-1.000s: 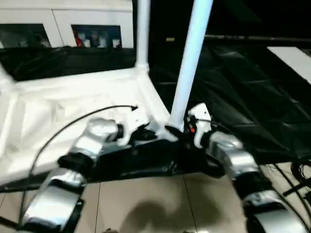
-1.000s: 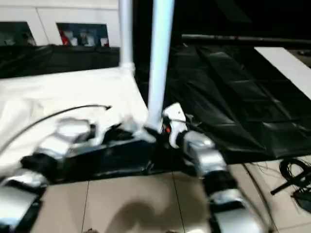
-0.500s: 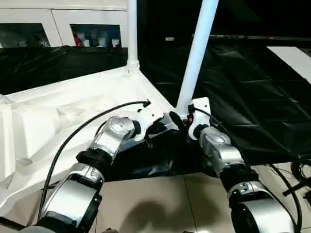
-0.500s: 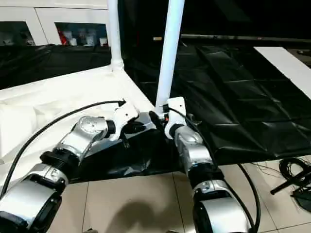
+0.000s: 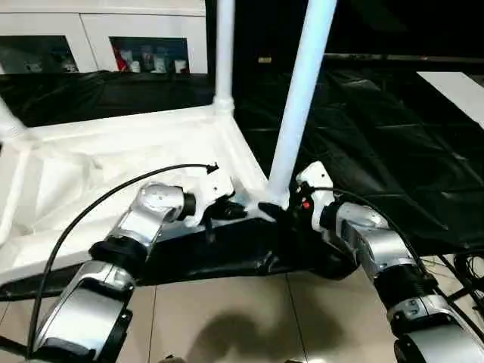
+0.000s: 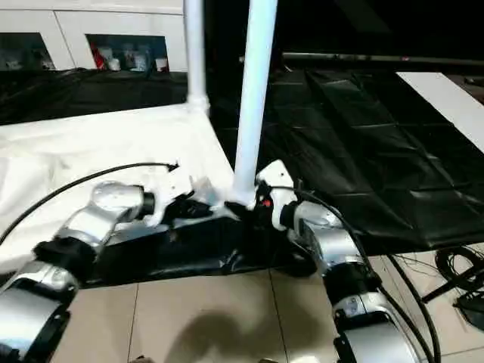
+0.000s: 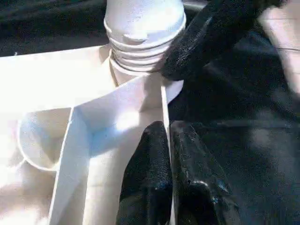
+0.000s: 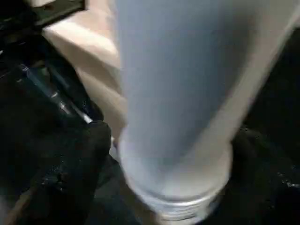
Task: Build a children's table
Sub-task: Rotate leg to tighten
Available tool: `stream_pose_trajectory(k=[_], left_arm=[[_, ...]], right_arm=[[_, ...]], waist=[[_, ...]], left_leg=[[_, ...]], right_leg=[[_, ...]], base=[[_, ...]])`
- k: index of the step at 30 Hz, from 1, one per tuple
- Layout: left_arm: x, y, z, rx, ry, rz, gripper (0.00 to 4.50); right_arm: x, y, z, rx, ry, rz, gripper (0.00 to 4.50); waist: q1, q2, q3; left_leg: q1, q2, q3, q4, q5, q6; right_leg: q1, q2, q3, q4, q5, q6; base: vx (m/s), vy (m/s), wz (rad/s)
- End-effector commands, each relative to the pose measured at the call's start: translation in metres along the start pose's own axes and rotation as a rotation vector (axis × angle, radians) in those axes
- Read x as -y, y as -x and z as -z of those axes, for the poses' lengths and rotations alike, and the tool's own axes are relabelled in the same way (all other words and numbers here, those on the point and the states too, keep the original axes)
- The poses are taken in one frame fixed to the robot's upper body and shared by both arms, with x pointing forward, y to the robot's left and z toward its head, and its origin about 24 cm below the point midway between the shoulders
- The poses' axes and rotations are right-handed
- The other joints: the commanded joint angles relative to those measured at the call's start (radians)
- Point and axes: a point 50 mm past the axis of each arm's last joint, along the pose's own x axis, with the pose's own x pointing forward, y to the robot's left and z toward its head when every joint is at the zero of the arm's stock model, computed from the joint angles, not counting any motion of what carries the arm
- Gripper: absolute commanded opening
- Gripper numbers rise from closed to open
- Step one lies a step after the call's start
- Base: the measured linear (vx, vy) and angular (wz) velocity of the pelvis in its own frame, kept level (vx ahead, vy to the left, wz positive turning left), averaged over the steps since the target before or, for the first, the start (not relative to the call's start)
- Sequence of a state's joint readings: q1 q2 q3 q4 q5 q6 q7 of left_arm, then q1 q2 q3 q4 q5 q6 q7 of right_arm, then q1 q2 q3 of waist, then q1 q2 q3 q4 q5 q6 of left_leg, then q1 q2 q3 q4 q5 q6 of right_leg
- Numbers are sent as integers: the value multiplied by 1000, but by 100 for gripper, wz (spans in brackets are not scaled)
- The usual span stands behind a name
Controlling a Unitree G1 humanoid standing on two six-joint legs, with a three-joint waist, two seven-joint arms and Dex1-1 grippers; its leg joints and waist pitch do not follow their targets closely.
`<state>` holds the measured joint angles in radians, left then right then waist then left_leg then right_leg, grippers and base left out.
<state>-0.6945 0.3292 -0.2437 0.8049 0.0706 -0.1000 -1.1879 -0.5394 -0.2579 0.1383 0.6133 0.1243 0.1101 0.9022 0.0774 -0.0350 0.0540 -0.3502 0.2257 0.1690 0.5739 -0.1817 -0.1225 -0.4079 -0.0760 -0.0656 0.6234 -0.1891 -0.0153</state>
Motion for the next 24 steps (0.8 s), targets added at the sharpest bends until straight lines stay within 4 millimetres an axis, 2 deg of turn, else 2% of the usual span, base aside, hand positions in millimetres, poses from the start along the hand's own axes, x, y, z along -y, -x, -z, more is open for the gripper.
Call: stream_pose_trajectory(k=[1,3,5,9,10,15,20,23,24], left_arm=[[7,-2,-2,36,-20,69,0],[7,-1,-1,35,-19,73,0],[8,1,0,40,-18,81,0],[10,1,1,41,-15,89,0],[10,1,1,41,-15,90,0],[9,2,2,41,-12,90,0],[9,2,2,37,-10,87,0],[7,-5,3,9,0,27,0],[4,-10,4,-10,14,-26,0]], right_arm=[[-3,1,-4,6,11,-53,393],[-4,2,-4,3,11,-64,376],[-5,2,-4,4,10,-77,376],[-7,0,-1,-14,13,-89,338],[-8,0,0,-18,14,-93,326],[-9,0,2,-27,12,-98,285],[-10,-1,4,-22,6,-87,275],[-9,-6,11,-15,-34,5,274],[-7,-9,14,-14,-63,81,274]], waist=[[2,5,-66],[4,2,-65],[8,5,-66],[9,4,-67],[9,2,-66],[9,4,-66],[10,5,-68],[9,5,-66],[7,5,-64]], left_leg=[[0,5,12,-58,-180,58],[-1,5,13,-58,-174,57],[0,7,12,-59,-168,51],[-1,4,12,-58,-161,48],[-1,4,12,-59,-162,47],[-1,4,12,-58,-160,45],[-1,4,12,-58,-157,45],[-1,3,12,-58,-163,41],[2,3,12,-60,-180,33]], right_leg=[[60,-51,44,-73,-132,-229],[60,-52,45,-74,-134,-227],[59,-54,45,-71,-123,-232],[61,-53,45,-70,-110,-229],[61,-53,44,-70,-115,-227],[61,-53,45,-71,-120,-223],[61,-53,45,-69,-106,-227],[60,-54,45,-72,-120,-223],[56,-53,45,-76,-151,-216]], base=[[0,0,0],[0,0,0],[0,0,0],[0,0,0],[0,0,0],[0,0,0],[0,0,0],[0,0,0],[0,0,0]])
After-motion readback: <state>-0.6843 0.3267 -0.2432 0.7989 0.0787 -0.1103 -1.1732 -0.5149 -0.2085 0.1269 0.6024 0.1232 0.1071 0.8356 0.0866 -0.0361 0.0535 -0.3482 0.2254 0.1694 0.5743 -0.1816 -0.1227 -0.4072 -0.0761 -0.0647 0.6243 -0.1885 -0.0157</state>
